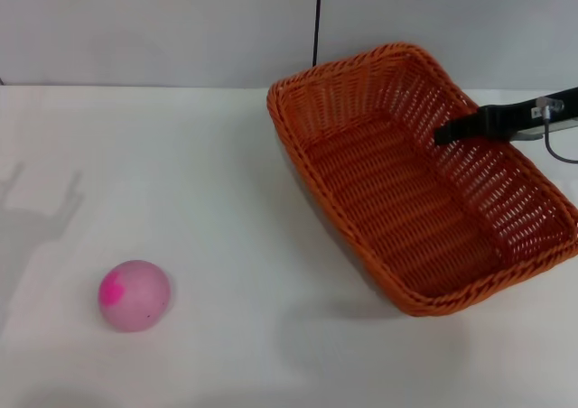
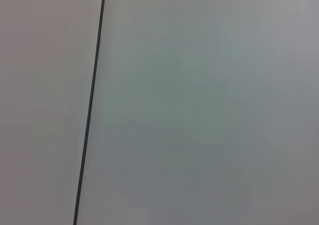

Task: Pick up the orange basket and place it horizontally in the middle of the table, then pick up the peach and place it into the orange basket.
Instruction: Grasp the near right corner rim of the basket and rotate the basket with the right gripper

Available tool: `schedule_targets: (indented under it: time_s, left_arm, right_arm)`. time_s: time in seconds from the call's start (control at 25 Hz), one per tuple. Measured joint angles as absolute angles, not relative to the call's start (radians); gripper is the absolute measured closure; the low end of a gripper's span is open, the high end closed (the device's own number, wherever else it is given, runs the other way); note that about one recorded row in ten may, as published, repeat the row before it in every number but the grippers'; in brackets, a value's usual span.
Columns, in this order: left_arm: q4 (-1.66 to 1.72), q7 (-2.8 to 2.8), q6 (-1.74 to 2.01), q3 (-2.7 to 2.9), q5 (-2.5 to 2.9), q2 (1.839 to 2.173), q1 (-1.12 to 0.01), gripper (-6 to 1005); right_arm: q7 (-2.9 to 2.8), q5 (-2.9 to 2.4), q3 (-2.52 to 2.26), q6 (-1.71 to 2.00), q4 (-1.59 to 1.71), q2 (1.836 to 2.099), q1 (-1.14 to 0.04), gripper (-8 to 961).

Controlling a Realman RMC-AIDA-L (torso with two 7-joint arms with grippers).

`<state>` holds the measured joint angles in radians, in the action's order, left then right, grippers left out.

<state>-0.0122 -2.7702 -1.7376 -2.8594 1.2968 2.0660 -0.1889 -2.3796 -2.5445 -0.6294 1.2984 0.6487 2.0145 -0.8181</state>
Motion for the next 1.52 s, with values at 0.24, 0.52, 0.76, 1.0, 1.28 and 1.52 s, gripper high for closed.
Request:
schedule_targets:
  time_s: [0.24, 0.52, 0.76, 1.0, 1.28, 1.52]
  left_arm:
    - [-0.004, -2.770, -1.737, -2.859, 1.297, 2.068, -0.188, 192]
    - [-0.002, -2.770, -1.742, -2.859, 1.298, 2.068, -0.181, 194]
    - [-0.001, -2.770, -1.743, -2.859, 1.298, 2.068, -0.178, 195]
    - [-0.001, -2.770, -1.743, -2.859, 1.298, 2.068, -0.173, 197]
    - [-0.002, -2.770, -1.762, -2.859, 1.298, 2.068, -0.161, 198]
    - [-0.009, -2.770, -1.784, -2.860, 1.297, 2.067, -0.140, 200]
  right_arm:
    - [-2.376, -2.545, -0.639, 1.293, 0.647, 2.020, -0.815, 378]
    - [-2.369, -2.546, -0.641, 1.290, 0.652, 2.025, -0.812, 423]
    - [-2.366, -2.546, -0.641, 1.288, 0.656, 2.025, -0.811, 491]
    - [-2.326, -2.534, -0.642, 1.284, 0.656, 2.025, -0.808, 664]
    - [-2.273, -2.519, -0.641, 1.307, 0.682, 2.025, -0.805, 799]
    - [-2.159, -2.504, -0.683, 1.437, 0.789, 2.025, -0.814, 806]
